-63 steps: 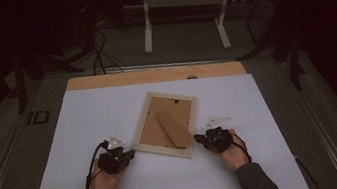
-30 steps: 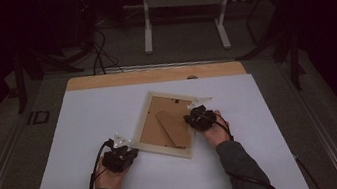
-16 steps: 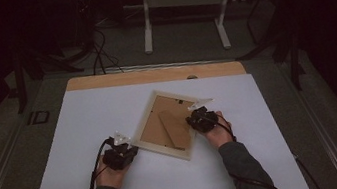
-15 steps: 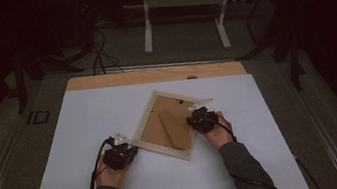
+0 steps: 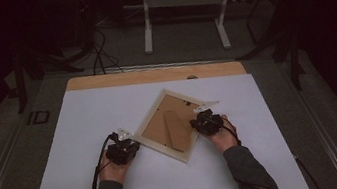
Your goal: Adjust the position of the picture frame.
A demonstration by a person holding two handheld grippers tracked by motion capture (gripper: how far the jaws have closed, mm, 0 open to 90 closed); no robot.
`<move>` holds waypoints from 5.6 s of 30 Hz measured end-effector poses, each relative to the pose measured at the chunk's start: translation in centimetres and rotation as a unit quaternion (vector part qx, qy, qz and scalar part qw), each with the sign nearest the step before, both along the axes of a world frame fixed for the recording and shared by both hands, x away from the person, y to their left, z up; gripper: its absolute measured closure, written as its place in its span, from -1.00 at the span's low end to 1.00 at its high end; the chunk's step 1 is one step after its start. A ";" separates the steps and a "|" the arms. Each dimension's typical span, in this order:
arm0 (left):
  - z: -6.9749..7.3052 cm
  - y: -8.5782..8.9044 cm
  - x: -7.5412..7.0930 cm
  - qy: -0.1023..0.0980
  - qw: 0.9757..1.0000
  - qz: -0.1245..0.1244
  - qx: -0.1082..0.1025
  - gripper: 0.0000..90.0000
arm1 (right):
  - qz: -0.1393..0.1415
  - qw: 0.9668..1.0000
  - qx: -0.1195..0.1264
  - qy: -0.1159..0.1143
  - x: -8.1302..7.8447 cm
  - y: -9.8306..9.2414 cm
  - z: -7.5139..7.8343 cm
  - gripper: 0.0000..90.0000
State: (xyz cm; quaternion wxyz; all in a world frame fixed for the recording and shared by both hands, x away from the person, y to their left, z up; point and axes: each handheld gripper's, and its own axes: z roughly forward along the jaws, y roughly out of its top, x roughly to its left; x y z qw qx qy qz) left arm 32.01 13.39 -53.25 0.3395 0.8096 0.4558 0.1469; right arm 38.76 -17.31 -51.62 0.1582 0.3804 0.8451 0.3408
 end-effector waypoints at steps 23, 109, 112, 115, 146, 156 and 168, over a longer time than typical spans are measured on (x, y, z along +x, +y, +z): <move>-0.1 -1.6 1.5 0.001 1.000 0.002 -0.010 1.00 | -0.014 1.000 0.023 -0.014 -3.9 -1.4 -0.5 1.00; -0.1 -0.7 2.9 0.016 0.999 0.035 -0.034 1.00 | -0.116 0.993 0.035 0.017 -3.7 -8.0 -1.4 1.00; -0.2 -0.3 2.6 0.017 0.999 0.026 -0.039 1.00 | -0.114 0.992 0.043 0.018 -3.9 -7.8 -1.5 1.00; -0.2 0.1 2.3 0.016 0.999 0.023 -0.042 1.00 | -0.109 0.993 0.045 0.018 -4.1 -7.5 -1.5 1.00; -0.7 2.1 -0.7 0.001 0.998 0.026 -0.060 1.00 | -0.117 0.991 0.064 0.019 -4.6 -5.5 -1.8 1.00; -0.7 2.4 -0.5 0.001 0.997 0.043 -0.062 1.00 | -0.122 0.990 0.063 0.019 -4.8 -4.9 -1.8 1.00; -0.7 2.8 -0.6 -0.002 0.997 0.059 -0.054 1.00 | -0.119 0.991 0.058 0.017 -4.8 -4.1 -1.8 1.00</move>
